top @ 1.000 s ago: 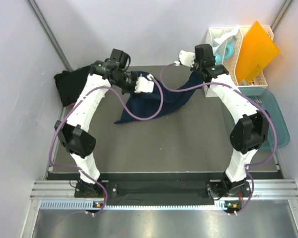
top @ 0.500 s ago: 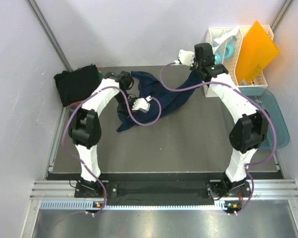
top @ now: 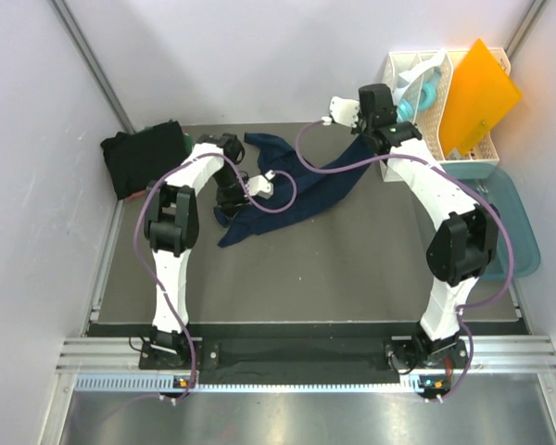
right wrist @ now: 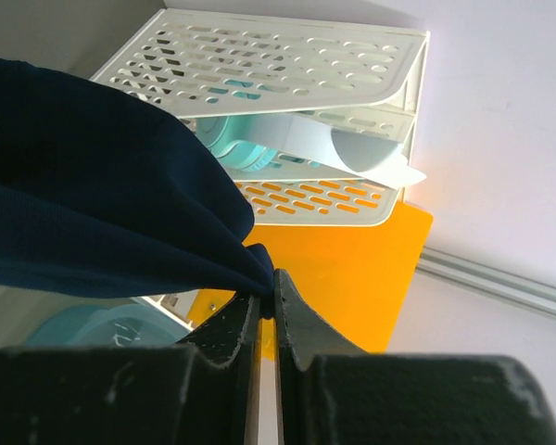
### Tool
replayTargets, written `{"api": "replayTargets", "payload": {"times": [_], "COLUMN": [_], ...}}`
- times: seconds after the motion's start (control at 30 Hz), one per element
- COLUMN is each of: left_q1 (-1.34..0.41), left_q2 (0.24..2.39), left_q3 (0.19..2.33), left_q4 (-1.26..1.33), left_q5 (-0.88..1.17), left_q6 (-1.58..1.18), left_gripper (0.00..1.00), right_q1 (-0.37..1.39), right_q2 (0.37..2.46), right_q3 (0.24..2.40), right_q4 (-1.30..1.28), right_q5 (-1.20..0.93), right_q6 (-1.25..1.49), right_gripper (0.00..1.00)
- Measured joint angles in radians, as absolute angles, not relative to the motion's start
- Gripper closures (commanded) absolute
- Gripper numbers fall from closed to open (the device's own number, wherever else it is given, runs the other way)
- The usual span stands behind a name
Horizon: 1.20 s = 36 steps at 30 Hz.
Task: Fold and stack the t-shirts
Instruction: Flatten out the tshirt
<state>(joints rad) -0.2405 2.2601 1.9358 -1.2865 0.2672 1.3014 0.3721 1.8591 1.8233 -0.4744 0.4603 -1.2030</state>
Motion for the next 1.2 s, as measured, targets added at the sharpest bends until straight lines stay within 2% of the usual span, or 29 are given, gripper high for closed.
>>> {"api": "replayTargets", "payload": {"times": [0.3, 0.4, 0.63, 0.8, 1.0, 1.07, 1.2], "left_q1": [-0.223, -0.221, -0.221, -0.221, -0.221, -0.221, -0.221], "left_q2": [2.178, 2.111, 1.958, 1.839, 1.556, 1.505, 1.504], "left_q3": [1.924, 1.882, 1.739, 1.550, 1.105, 1.031, 1.026], "left_q4": [-1.132, -1.050, -0.920, -0.856, -0.710, -0.705, -0.691], "left_q5": [0.241, 0.220, 0.198, 0.193, 0.202, 0.218, 0.261], "left_q6": [1.223, 1.208, 1.235, 1.359, 1.620, 1.685, 1.747], "left_gripper": [0.49, 0.43, 0.44, 0.45, 0.44, 0.44, 0.44], "right_q1": [0.372, 0.372, 0.372, 0.372, 0.372, 0.372, 0.372], "right_q2": [1.859, 1.860, 1.860, 1.860, 1.860, 1.860, 1.860], "right_q3": [1.798, 1.798, 1.798, 1.798, 1.798, 1.798, 1.798], "right_q4": [-0.456, -0.456, -0.456, -0.456, -0.456, -0.456, -0.457], "right_q5": [0.460, 0.459, 0.459, 0.459, 0.458, 0.458, 0.458], "right_q6": [-1.201, -1.201, -1.201, -1.202, -1.202, -1.201, -1.201], "right_gripper": [0.96, 0.96, 0.95, 0.96, 0.96, 0.96, 0.96]}}
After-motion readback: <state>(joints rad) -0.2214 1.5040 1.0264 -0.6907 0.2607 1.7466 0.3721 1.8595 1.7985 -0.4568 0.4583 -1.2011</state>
